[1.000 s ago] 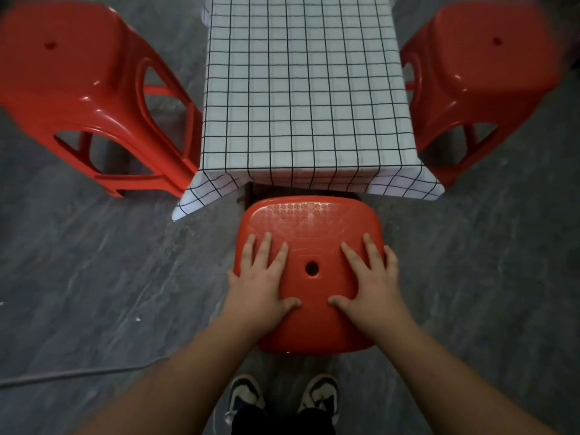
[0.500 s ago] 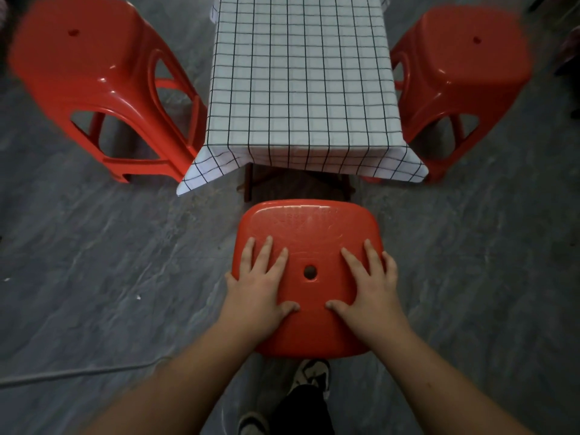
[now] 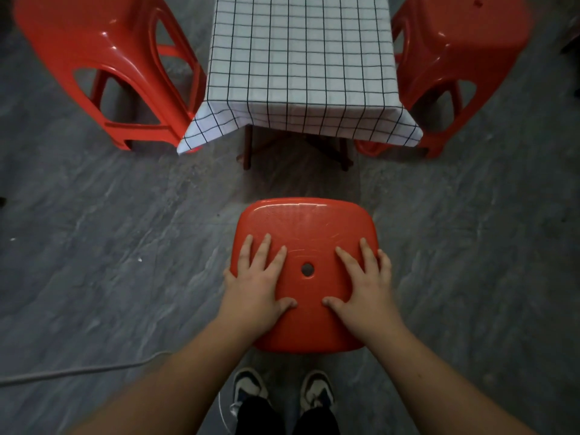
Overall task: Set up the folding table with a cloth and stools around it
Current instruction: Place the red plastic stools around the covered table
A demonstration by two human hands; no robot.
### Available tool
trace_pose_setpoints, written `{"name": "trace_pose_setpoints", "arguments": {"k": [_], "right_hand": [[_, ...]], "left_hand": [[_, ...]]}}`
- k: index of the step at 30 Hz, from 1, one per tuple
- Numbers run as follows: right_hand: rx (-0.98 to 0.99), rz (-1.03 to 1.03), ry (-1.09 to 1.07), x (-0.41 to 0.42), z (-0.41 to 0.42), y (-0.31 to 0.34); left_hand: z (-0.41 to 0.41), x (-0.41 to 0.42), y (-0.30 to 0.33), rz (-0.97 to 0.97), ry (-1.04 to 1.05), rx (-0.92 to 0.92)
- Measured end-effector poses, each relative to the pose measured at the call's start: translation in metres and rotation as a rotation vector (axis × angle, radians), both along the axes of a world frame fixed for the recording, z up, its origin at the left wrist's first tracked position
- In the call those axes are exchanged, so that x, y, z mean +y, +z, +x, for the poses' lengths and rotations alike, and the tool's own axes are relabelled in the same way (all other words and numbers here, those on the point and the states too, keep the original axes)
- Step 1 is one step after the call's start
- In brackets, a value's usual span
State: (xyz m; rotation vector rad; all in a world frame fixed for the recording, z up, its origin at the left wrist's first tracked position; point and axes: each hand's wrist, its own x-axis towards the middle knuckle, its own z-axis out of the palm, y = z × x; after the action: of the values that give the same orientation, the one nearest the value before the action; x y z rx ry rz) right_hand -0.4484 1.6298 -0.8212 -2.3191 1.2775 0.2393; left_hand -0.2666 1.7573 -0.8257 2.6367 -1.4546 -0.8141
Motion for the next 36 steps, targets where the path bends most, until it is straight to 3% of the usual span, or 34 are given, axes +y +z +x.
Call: {"name": "trace_pose_setpoints", "arguments": {"k": [19,26,36], "right_hand": [[-0.046,-0.009,0.03,-0.003,-0.005,-0.007],[-0.003,0.079,-0.081,0.007,-0.012,-0.013],[0.04,0.119,-0.074,0.0,-0.008,-0.012]], "left_hand": [[-0.004,0.002,-0.013,-0.029,0.029,0.04],[-0.014,0.012,-0.021,-0.072,0.272,0.092],[-0.012,0.003,-0.011,0.041,0.201,0.141]]}}
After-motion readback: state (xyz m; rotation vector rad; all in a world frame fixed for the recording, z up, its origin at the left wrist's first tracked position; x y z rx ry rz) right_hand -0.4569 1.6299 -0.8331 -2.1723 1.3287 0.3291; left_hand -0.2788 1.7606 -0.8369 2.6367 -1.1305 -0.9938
